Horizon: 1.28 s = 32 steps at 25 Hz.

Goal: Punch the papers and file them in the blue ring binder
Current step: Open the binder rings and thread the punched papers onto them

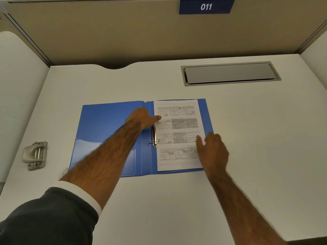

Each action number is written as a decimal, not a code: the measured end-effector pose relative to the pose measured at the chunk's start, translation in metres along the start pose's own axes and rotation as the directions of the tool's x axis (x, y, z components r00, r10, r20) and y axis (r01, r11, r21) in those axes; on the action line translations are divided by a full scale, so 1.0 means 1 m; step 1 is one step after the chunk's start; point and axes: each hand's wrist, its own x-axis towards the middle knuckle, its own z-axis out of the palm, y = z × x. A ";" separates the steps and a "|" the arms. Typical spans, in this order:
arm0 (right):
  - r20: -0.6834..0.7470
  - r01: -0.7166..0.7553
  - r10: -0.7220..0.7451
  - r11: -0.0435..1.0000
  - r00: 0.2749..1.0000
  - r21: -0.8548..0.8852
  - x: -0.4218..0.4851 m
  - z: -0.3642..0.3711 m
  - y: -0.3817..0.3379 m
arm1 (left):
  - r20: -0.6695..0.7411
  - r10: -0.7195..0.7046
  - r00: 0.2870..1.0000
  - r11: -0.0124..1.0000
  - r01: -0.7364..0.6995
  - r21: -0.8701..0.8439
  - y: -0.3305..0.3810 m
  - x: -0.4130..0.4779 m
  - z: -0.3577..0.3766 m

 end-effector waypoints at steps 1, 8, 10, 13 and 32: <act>0.034 0.056 -0.056 0.998 0.998 -0.005 -0.010 0.006 -0.018 | 0.004 -0.005 1.000 1.000 0.005 0.012 0.001 0.000 0.000; 0.362 0.224 -0.177 0.970 0.915 -0.092 -0.047 0.063 -0.105 | 0.012 -0.023 1.000 1.000 0.023 0.017 0.006 -0.002 -0.002; 0.350 0.213 -0.166 0.972 0.922 -0.103 -0.043 0.069 -0.109 | 0.014 -0.024 1.000 1.000 0.024 0.007 0.006 -0.003 -0.002; 0.367 0.210 -0.157 0.972 0.917 -0.108 -0.037 0.073 -0.115 | 0.006 -0.040 0.999 0.999 0.040 -0.006 0.007 -0.006 -0.001; 0.461 0.156 -0.119 0.987 0.879 -0.044 -0.036 0.066 -0.126 | -0.086 -0.002 0.996 1.000 0.001 -0.011 0.002 -0.025 0.005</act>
